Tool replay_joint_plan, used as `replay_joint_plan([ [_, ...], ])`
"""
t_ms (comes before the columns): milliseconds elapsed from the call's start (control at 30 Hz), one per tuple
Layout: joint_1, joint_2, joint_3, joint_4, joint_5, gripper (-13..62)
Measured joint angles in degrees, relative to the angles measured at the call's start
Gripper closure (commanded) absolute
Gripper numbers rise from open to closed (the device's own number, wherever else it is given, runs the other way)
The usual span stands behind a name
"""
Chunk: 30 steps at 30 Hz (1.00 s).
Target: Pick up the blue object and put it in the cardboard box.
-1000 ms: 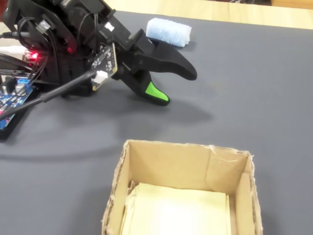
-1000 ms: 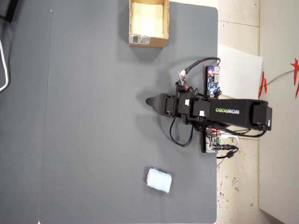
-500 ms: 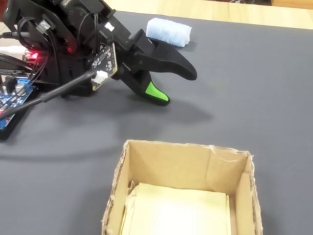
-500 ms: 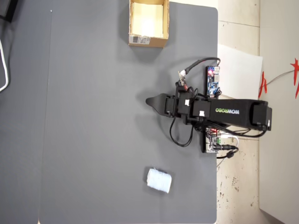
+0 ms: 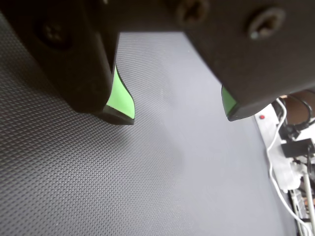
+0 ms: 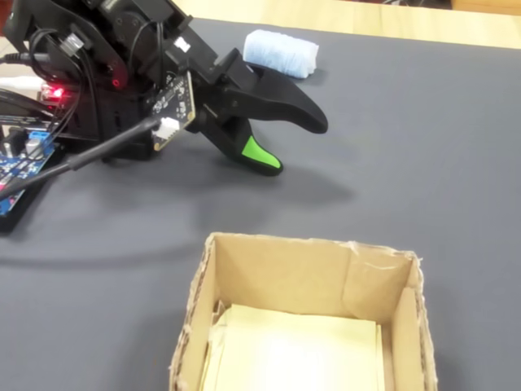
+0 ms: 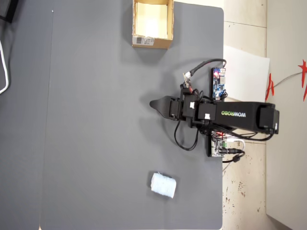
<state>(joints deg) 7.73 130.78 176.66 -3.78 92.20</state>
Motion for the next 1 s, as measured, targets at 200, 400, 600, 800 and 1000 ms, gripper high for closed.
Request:
replay_joint_plan([
  [200,0.0,0.0,0.0,0.0,0.0,15.5],
  [400,0.0,0.0,0.0,0.0,0.0,15.5],
  [600,0.0,0.0,-0.8,0.4,0.0,15.4],
  [800,-0.4,0.0,-2.1,2.6,-0.4,15.5],
  [1000,-3.6,0.0,-4.8,7.6,0.1,15.6],
])
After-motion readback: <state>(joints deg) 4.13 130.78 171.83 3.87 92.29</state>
